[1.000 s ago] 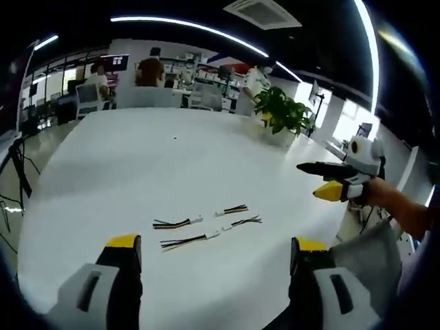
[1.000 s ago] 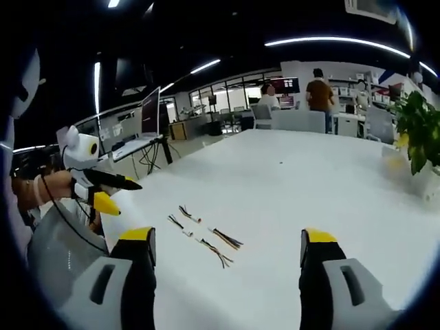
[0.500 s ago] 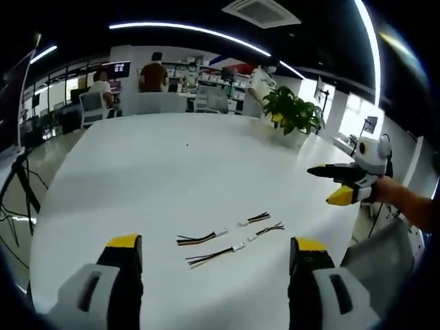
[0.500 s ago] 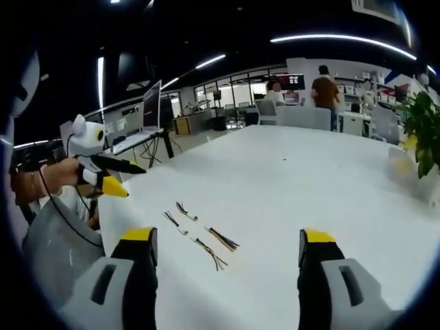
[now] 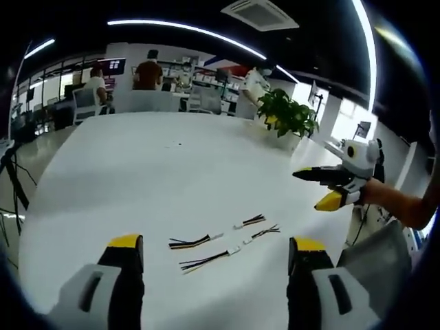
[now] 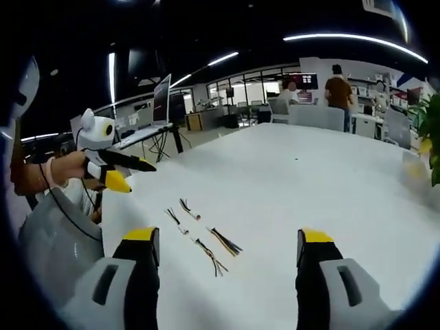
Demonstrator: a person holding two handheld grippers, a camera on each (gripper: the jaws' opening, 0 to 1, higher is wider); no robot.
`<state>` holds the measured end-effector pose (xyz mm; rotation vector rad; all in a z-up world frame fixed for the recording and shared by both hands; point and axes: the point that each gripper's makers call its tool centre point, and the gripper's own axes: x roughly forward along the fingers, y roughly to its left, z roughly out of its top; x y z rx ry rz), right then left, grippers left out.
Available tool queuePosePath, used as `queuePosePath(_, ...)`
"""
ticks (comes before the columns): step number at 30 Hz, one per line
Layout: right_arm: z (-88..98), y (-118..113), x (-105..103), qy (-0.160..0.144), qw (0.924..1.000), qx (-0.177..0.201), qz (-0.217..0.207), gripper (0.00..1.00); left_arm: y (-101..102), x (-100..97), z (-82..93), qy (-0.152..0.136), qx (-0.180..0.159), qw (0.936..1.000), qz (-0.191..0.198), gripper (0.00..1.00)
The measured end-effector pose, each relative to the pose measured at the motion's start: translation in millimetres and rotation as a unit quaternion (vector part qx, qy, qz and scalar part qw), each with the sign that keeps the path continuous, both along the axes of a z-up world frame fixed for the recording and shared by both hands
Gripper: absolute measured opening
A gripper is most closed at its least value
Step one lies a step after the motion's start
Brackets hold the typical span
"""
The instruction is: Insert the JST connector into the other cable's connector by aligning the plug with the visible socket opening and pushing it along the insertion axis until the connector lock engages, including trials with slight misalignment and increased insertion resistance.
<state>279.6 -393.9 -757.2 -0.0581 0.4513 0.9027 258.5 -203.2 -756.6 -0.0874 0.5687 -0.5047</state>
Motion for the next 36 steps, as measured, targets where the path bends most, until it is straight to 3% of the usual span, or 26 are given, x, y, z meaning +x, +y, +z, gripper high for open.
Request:
queuePosePath(9, -9.0, 7, 3, -0.014, 0.9996, -0.008, 0.023, 0.79, -10, 9.1, -1.5, -0.011, -0.002, 0.9996, -0.026, 0.85)
queuePosePath(15, -10.0, 11, 3, -0.020, 0.9990, -0.008, 0.039, 0.76, -14, 9.9, -5.7, -0.012, 0.015, 0.9986, -0.049, 0.84)
queuePosePath(21, -13.4, 20, 6, -0.028, 0.9977, -0.013, 0.060, 0.75, -12, 16.9, -4.2, -0.021, 0.015, 0.9977, -0.063, 0.80)
queuePosePath(24, -16.7, 28, 8, -0.038, 0.9957, -0.021, 0.082, 0.76, -11, 20.0, -0.8, -0.025, -0.002, 0.9973, -0.068, 0.80)
queuePosePath(30, -20.6, 40, 14, -0.044, 0.9938, -0.017, 0.100, 0.72, -7, 26.8, -2.7, -0.029, 0.009, 0.9966, -0.077, 0.80)
queuePosePath(33, -22.8, 42, 20, -0.036, 0.9950, -0.006, 0.093, 0.67, -4, 27.0, -13.1, -0.014, 0.029, 0.9957, -0.086, 0.73)
queuePosePath(36, -26.6, 46, 23, -0.028, 0.9938, 0.006, 0.107, 0.65, -5, 29.7, -12.5, -0.015, 0.009, 0.9961, -0.086, 0.69)
